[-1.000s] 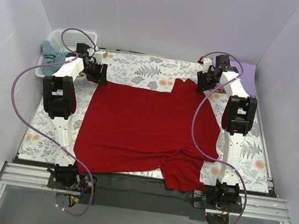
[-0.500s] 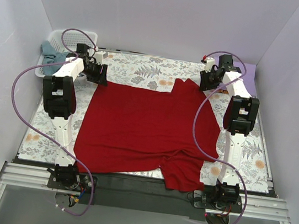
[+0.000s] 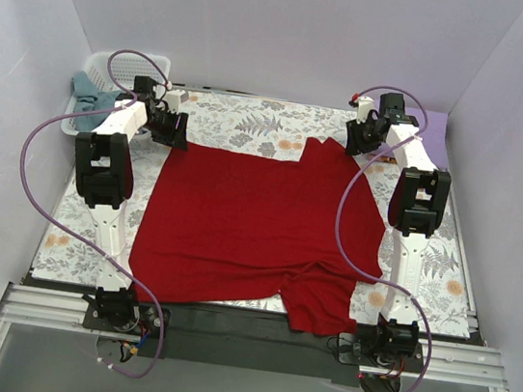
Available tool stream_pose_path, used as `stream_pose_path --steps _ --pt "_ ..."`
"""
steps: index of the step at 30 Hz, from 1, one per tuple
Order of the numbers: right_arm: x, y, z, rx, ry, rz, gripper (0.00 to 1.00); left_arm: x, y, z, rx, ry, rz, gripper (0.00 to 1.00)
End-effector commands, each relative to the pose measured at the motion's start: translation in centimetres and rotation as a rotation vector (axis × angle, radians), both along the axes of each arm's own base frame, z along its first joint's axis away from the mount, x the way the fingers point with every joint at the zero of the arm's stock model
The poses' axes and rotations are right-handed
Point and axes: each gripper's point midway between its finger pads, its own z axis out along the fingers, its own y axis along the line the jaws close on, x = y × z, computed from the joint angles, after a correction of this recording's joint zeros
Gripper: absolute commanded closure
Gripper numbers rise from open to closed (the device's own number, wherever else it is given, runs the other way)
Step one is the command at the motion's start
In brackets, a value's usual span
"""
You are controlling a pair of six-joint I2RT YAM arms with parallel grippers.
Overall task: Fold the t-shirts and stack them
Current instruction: Fold the tshirt
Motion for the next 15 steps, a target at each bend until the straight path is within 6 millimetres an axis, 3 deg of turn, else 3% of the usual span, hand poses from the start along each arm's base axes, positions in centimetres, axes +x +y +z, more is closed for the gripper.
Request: stream_pose_path --steps 1,10,15 --pt "0.6 0.8 -0.4 0.015 -0.015 0.010 0.54 0.9 0.9 1.7 0.034 -0.063 -0.001 0.53" --pt "-0.7 0.9 -1.6 0.002 0.019 0.026 0.52 0.7 0.9 1.3 0.037 -0.058 -0.002 0.54" --pt "-1.5 0.2 -4.1 -0.066 0.058 0.021 0.54 0.8 1.0 1.3 0.041 -0.059 0.000 0.53"
